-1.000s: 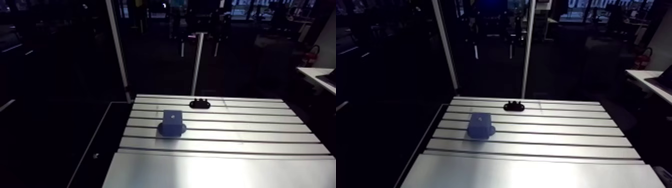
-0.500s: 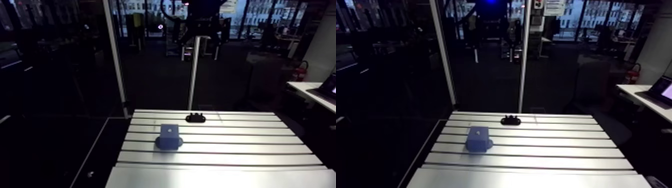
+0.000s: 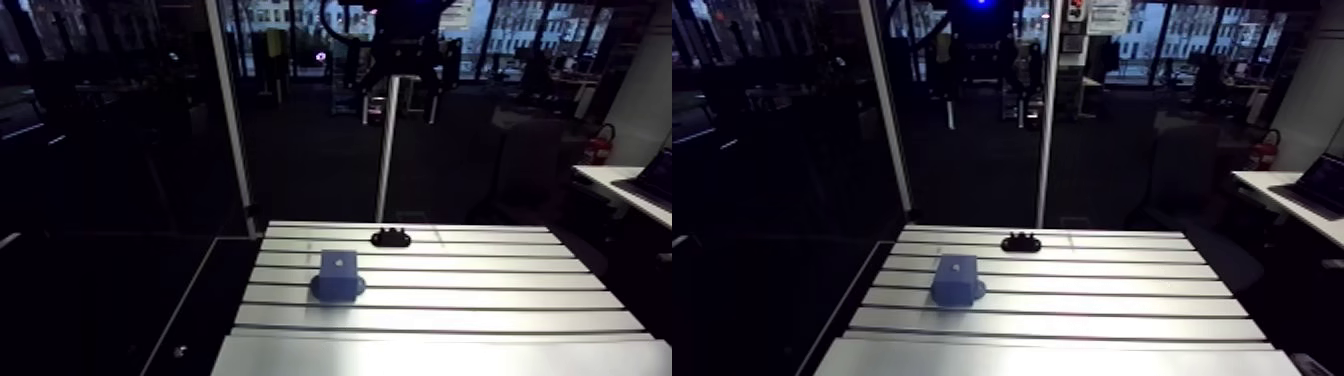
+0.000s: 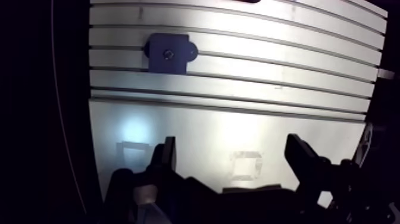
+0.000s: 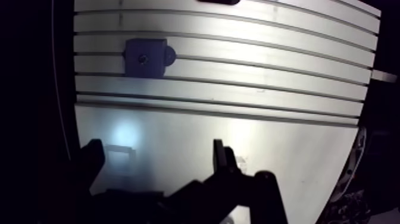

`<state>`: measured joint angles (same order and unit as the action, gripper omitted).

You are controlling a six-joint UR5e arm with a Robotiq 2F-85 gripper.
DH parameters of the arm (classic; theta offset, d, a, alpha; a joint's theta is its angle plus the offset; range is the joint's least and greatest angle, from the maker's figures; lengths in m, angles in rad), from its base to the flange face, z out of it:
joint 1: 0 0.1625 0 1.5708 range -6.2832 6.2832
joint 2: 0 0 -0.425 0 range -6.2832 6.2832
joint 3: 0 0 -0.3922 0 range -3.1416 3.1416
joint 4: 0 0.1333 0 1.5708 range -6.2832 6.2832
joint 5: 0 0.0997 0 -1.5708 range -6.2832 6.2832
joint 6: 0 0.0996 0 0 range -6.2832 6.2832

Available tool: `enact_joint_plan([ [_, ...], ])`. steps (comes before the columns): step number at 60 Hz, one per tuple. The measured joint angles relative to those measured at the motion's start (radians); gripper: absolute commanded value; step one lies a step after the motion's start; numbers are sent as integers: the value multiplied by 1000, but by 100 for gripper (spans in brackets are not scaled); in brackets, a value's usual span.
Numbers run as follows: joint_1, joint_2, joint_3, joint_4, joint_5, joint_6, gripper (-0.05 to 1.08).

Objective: Pick up the M10 bolt and insert it into the hex recess until seated.

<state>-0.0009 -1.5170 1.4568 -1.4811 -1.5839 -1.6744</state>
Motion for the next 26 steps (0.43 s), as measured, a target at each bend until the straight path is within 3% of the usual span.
enact_joint_plan([
  [26,-1,-2,12,-1,1,1,1],
])
